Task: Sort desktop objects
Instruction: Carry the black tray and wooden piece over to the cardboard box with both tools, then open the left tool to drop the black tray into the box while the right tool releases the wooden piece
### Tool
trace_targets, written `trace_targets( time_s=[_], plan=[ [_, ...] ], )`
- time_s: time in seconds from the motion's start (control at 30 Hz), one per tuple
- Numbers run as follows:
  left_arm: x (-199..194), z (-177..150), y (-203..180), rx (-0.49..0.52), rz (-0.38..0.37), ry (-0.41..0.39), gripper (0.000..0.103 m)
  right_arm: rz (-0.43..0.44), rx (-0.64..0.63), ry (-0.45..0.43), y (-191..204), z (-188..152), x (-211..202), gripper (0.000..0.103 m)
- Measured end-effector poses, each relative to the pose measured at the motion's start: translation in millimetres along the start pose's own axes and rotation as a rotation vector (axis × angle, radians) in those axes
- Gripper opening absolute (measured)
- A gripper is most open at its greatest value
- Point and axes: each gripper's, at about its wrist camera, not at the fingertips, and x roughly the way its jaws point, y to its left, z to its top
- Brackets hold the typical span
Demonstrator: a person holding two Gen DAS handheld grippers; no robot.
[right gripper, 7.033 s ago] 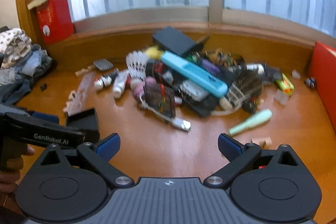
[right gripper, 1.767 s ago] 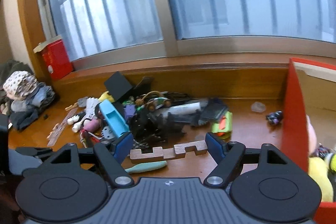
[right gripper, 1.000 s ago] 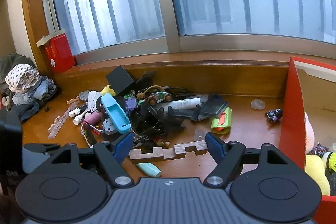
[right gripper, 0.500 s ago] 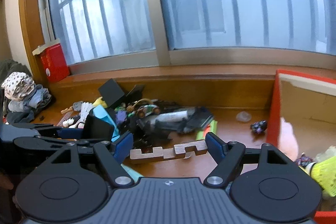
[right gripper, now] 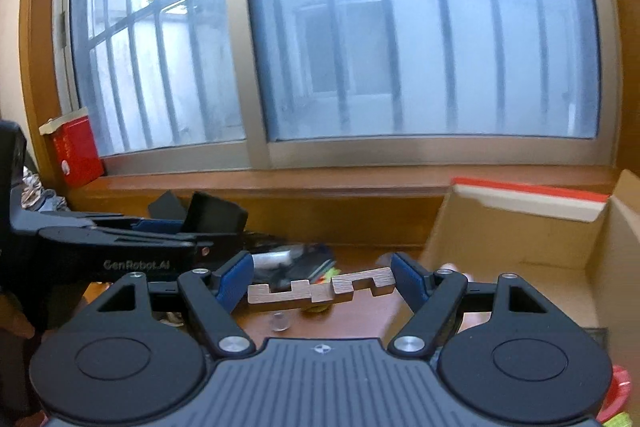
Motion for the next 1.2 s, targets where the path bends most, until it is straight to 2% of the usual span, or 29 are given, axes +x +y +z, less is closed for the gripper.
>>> trace_targets(
  time_s=[0.37, 0.6, 0.9, 1.2],
  plan=[
    [37.3, 29.3, -75.9, 0.05, -0.065, -0.026, 0.065, -0.052, 0.054, -0.044, -78.9, 10.0, -19.6, 0.077],
    [62.1, 46.7, -124.2, 0.081, -0.101, -0.035, 0.065, -0.11, 0.046, -0.026, -126.4, 8.0, -24.3, 0.077],
    [98.1, 44.5, -164.6, 0.125, -0.133, 0.033, 0.065, -0.162, 0.093, 0.007, -164.0, 2.6, -18.0, 0.077],
    [116.8, 39.5, -178.9, 0.136, -0.129, 0.081, 0.066, -0.196, 0.133, 0.041, -192.1, -3.4, -10.2, 0.078]
  ],
)
